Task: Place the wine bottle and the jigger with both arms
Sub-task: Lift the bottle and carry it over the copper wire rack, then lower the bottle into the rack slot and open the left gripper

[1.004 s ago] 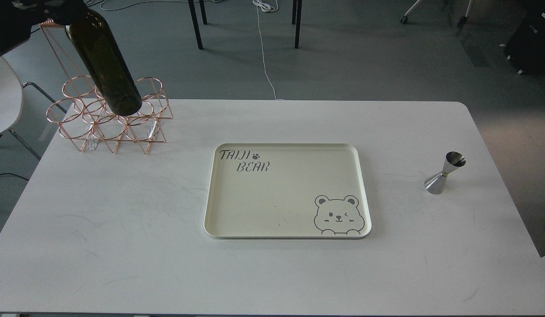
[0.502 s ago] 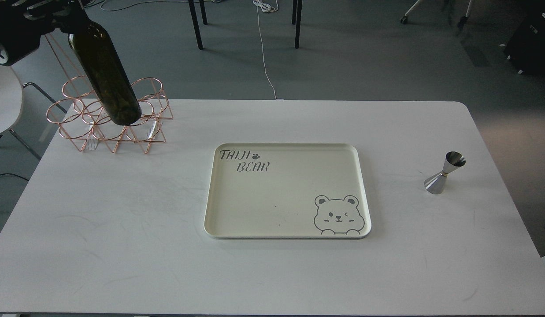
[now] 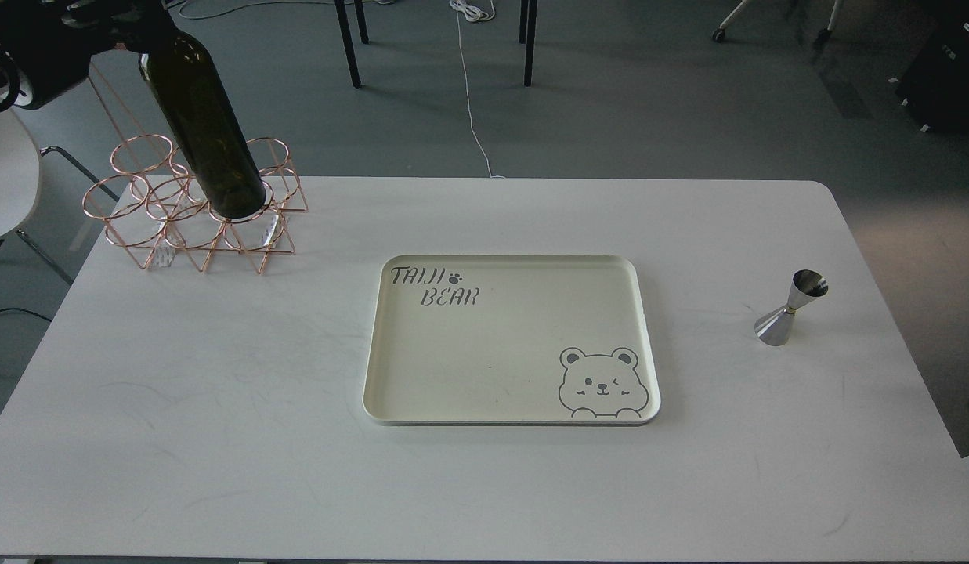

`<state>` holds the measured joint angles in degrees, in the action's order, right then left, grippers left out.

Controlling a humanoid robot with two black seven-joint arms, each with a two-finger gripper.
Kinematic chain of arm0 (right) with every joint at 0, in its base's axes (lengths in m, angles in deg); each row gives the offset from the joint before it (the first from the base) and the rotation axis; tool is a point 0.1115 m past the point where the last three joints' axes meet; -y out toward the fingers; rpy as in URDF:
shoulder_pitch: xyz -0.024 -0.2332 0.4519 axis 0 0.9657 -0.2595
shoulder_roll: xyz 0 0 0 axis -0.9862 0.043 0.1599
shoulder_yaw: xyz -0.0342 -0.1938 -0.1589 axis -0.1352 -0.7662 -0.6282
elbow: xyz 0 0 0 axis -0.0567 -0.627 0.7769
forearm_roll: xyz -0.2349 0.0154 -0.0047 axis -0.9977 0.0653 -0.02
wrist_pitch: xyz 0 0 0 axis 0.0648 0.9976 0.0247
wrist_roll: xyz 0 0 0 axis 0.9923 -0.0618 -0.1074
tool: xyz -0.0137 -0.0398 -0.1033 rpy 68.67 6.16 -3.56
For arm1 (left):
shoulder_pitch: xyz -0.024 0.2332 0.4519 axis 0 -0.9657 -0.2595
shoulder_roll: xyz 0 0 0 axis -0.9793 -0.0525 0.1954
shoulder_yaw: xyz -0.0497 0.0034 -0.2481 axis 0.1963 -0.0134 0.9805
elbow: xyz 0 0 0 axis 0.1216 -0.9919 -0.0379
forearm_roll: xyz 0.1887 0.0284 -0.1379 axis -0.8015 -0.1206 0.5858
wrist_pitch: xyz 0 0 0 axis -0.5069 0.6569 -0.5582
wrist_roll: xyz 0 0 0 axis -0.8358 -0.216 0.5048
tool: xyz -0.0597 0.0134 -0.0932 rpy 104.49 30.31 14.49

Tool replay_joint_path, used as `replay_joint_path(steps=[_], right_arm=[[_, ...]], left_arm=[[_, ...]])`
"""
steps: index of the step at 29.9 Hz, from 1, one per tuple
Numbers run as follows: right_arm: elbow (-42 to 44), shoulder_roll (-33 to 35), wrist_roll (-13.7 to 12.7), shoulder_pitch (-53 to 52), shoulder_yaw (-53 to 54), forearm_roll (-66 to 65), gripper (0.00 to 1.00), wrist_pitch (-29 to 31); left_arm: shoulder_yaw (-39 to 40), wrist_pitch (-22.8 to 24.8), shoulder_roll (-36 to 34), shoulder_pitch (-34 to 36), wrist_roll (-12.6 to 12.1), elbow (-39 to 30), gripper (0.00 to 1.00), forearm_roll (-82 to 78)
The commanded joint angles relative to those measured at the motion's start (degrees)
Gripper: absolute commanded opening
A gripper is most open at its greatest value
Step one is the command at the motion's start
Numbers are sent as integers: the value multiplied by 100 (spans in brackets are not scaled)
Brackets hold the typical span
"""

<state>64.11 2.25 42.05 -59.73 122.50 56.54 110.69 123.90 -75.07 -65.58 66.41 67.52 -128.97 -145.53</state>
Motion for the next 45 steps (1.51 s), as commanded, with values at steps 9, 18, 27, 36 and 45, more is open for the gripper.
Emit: replay_joint_path(steps=[9, 18, 27, 36, 45], right_arm=[[0, 5, 4, 10, 0, 0, 100, 0], [0, -4, -5, 10, 0, 0, 100, 0], [0, 5, -4, 10, 0, 0, 100, 0], [0, 5, 4, 19, 0, 9, 100, 0], [0, 5, 4, 46, 0, 0, 100, 0]], left_arm=[[-231, -196, 159, -7, 26, 289, 15, 1], [-608, -301, 247, -33, 26, 307, 17, 36], [-820, -451, 414, -68, 53, 579, 22, 80], [-820, -442, 511, -86, 53, 579, 34, 89], [-1092, -442, 511, -95, 53, 579, 44, 220]])
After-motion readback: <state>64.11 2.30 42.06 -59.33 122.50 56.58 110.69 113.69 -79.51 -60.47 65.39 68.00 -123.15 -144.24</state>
